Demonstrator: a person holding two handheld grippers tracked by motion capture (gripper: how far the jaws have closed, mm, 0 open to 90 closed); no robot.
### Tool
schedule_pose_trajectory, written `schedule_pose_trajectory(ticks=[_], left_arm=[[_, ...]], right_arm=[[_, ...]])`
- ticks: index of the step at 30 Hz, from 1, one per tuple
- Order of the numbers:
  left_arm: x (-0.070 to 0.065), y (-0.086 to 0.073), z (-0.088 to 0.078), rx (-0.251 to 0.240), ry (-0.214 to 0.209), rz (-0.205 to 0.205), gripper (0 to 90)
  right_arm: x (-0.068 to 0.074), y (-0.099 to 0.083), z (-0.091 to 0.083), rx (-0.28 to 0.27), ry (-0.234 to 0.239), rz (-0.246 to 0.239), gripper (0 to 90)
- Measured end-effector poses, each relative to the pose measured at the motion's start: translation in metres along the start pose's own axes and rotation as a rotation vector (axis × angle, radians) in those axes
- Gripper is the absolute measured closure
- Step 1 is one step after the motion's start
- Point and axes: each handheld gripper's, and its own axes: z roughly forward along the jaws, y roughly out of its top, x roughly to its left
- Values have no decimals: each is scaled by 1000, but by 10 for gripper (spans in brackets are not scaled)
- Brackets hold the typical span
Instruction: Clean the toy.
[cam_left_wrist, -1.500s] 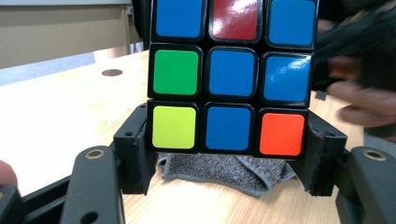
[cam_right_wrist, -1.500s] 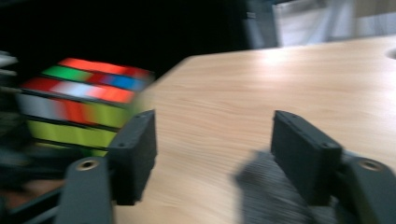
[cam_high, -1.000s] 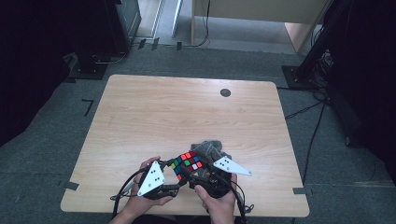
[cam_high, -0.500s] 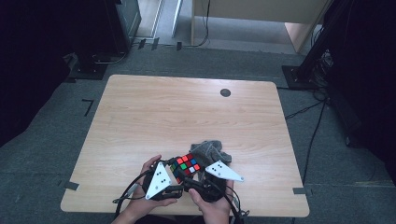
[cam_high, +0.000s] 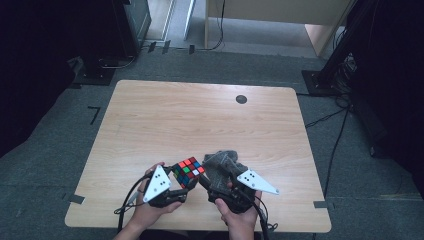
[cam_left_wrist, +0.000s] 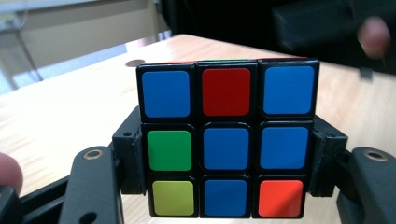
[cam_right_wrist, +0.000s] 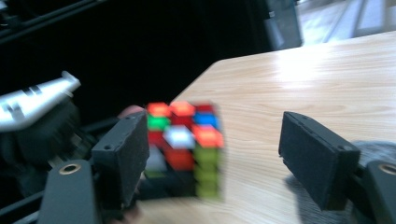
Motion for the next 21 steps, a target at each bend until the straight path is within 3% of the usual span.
schedule_pose_trajectory(ticks=[2,5,8,15,21], left_arm=[[12,2,-5,-26,11,-74,332],[23,5,-11,-56,5,-163,332],[26,6,-13,-76,-14,-215,333],[17,7,-6,-88,-67,-293,333],[9,8,-3,-85,-80,-296,332]], right_arm=[[-5,-7,2,7,-30,-6,259],[-8,-24,14,63,-49,-25,261],[-1,-37,27,106,-48,-76,257],[20,-48,42,109,-19,-133,233],[25,-49,42,62,-37,-138,248]])
